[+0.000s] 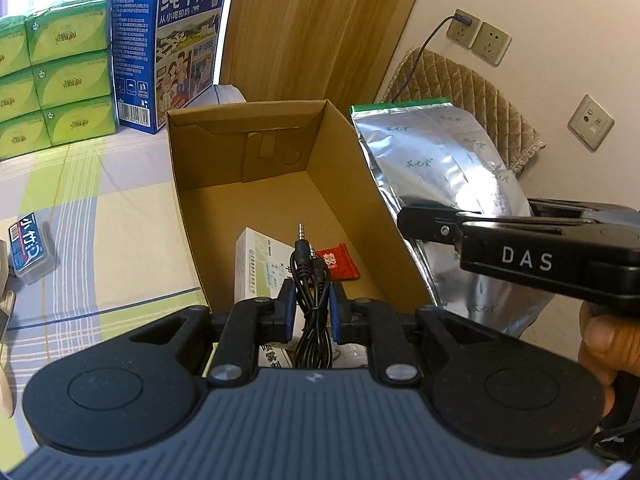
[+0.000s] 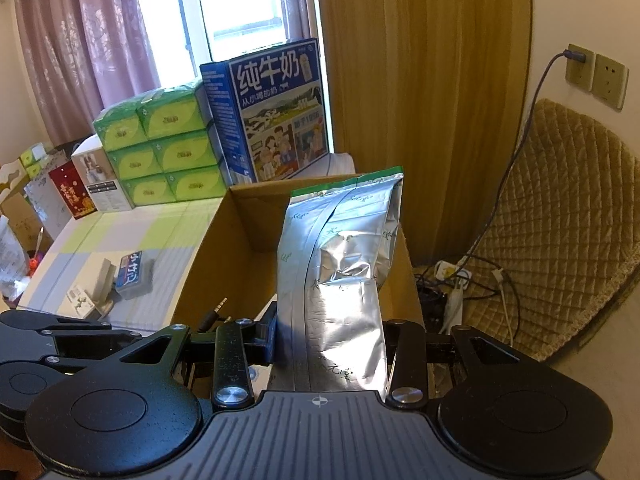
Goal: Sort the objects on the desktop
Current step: 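Lower cable in left tool and foil bag in right tool into cardboard box, then open left tool releasing cable while right tool releases foil bag into box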
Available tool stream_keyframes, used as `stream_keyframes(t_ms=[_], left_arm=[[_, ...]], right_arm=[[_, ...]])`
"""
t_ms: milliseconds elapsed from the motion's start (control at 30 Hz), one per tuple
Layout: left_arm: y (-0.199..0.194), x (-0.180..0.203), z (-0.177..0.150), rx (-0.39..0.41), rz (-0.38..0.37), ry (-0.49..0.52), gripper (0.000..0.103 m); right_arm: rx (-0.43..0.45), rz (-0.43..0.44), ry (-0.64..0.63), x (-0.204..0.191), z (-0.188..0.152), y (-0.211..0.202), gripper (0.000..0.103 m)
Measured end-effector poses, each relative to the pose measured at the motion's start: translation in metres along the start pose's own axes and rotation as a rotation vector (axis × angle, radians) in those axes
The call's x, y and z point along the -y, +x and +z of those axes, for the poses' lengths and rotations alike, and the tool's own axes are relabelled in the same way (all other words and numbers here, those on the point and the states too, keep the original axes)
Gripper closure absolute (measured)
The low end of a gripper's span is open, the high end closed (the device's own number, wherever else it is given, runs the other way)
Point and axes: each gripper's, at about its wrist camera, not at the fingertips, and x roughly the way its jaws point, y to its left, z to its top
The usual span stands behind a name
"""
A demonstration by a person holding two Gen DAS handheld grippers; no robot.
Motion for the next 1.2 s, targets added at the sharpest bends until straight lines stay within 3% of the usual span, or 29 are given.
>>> stream_keyframes(t_ms=[400, 433, 500, 900, 1000, 1200], left_arm=[[0.021, -0.012, 0.008, -0.009, -0.018, -0.008, 0.090], [0.022, -0.013, 0.008, -0.009, -0.015, -0.015, 0.089], [0.021, -0.015, 0.007, 0.005, -0.008, -0.021, 0.078], [-0.004, -0.028, -0.003, 0.047, 0.014, -0.024, 0.071], [-0.010, -0.031, -0.005, 0.050, 0.023, -0.026, 0.069], [-0.026, -0.035, -0.012, 0.062, 0.041, -0.031, 0.059]], right_arm=[[-0.021, -0.012, -0.002, 0.005, 0.003, 0.024, 0.066], [-0.022, -0.012, -0.005, 0.004, 0.003, 0.025, 0.066], [-0.026, -0.014, -0.006, 0.004, 0.003, 0.028, 0.066], [-0.042, 0.001, 0.006, -0.001, 0.000, 0.039, 0.066], [-0.005, 0.003, 0.014, -0.002, 0.003, 0.034, 0.046], [0.051, -0.008, 0.017, -0.002, 0.005, 0.007, 0.040]])
